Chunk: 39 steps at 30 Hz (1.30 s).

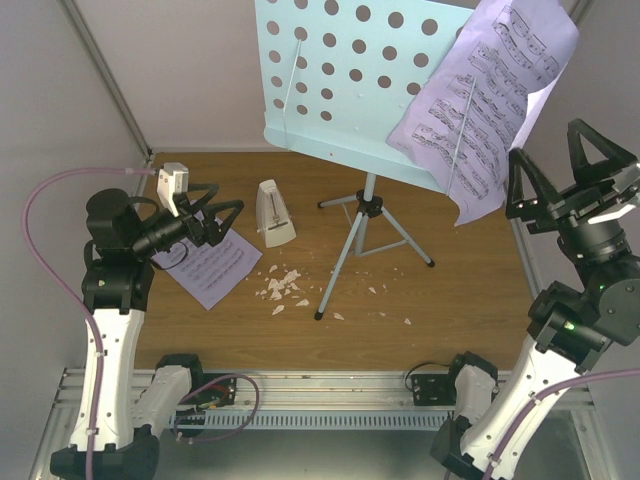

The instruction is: Pack up the instrument practice props

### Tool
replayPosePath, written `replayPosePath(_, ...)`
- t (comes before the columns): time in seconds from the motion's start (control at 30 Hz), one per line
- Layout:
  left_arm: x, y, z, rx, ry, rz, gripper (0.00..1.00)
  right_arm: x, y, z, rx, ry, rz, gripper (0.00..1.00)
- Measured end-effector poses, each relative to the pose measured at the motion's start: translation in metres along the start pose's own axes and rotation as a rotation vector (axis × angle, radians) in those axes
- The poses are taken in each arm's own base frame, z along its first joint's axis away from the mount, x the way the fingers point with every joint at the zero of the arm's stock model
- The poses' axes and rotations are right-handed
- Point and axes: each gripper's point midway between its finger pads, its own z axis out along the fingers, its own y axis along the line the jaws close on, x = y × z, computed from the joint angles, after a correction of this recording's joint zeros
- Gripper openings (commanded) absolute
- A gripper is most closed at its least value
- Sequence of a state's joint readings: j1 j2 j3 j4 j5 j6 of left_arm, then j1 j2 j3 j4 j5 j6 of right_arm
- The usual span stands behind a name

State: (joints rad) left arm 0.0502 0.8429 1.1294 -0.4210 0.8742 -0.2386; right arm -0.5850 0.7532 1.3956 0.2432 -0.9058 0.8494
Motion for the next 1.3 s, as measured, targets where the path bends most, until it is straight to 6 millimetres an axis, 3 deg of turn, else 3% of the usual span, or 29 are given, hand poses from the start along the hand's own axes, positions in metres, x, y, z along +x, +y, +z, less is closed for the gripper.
replayPosePath(0.2,0.000,0.002,0.002,0.005,0.004,-0.005,0.95,-0.003,0.021,-0.001,-0.071,0.033,-0.057,1.00)
replayPosePath(0.43,0.001,0.001,0.002,0.009,0.005,-0.004,0.91,0.001,0.023,-0.001,-0.086,0.055,-0.072,0.98)
replayPosePath(0.63,-0.006,-0.012,0.008,0.042,0.008,0.018,0.87,0.003,0.011,0.002,-0.050,0.064,-0.091,0.68)
replayPosePath(0.83,-0.027,-0.063,0.026,0.167,0.000,0.081,0.86,0.009,-0.012,0.008,0.004,0.073,-0.098,0.32)
replayPosePath(1.03,-0.026,-0.129,0.067,0.344,0.042,0.085,0.86,0.016,-0.030,0.010,0.053,0.087,-0.101,0.01)
replayPosePath(1.3,-0.037,-0.217,0.134,0.544,0.050,0.057,0.86,0.021,-0.040,0.012,0.068,0.095,-0.118,0.00)
